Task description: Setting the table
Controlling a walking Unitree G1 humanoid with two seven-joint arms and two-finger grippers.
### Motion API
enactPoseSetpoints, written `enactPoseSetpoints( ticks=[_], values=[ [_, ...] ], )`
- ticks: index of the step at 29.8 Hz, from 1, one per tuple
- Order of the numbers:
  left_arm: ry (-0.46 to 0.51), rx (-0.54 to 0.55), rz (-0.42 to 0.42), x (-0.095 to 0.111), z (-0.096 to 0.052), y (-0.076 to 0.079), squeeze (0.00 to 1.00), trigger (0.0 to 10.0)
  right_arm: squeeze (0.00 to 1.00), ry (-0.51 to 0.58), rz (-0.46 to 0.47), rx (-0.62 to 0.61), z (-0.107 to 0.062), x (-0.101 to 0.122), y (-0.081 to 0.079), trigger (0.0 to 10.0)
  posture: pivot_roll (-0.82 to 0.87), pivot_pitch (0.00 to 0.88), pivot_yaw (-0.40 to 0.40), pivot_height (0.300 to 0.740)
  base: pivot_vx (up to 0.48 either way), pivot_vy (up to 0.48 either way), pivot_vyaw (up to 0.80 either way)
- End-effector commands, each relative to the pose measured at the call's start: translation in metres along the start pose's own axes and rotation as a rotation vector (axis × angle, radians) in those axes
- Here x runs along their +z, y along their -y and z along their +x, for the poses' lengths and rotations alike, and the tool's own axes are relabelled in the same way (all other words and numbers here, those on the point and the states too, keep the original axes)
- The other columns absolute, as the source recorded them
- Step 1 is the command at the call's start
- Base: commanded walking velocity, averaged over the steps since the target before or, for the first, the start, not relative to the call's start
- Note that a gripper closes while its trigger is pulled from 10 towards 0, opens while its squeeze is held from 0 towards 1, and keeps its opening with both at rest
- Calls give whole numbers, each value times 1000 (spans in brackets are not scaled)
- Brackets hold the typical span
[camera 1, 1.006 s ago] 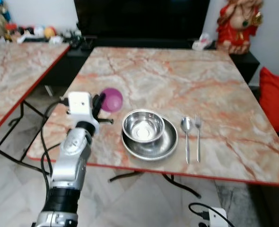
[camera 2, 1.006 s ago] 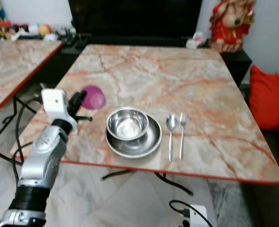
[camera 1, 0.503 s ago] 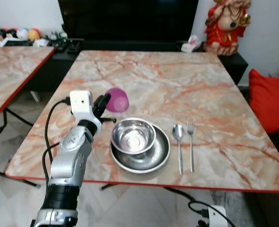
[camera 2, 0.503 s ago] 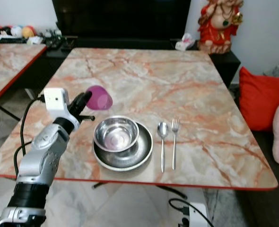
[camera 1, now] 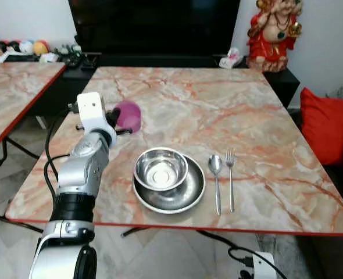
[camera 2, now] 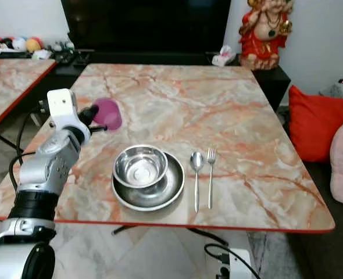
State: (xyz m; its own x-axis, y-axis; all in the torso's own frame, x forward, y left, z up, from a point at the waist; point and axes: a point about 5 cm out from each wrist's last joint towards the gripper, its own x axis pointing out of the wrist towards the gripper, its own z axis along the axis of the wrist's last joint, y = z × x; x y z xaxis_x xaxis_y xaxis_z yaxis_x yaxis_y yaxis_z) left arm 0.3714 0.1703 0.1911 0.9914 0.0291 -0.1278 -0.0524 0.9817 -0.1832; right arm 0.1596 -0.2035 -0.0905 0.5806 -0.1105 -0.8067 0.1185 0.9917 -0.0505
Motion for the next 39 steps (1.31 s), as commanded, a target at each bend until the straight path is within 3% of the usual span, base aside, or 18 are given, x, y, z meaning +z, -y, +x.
enactPoseSetpoints(
  ticks=[1,8,13,39],
  values=[
    [-20,15,-13,5,1,-1,0,10000,0,-11,-5,4,0,-2,-1,10000,102,0,-7,740,0,0,0],
    [-113,45,58,0,-3,-8,0,10000,0,-15,5,-1,0,-3,-1,10000,110,0,-6,740,0,0,0],
    [-173,48,59,-10,-4,-7,0,10000,0,-15,9,-4,0,-3,-1,10000,105,0,-2,740,0,0,0],
    [-252,59,64,-25,-6,-5,0,10000,0,-15,7,-10,0,-2,-1,10000,103,0,-5,740,0,0,0]
  ],
)
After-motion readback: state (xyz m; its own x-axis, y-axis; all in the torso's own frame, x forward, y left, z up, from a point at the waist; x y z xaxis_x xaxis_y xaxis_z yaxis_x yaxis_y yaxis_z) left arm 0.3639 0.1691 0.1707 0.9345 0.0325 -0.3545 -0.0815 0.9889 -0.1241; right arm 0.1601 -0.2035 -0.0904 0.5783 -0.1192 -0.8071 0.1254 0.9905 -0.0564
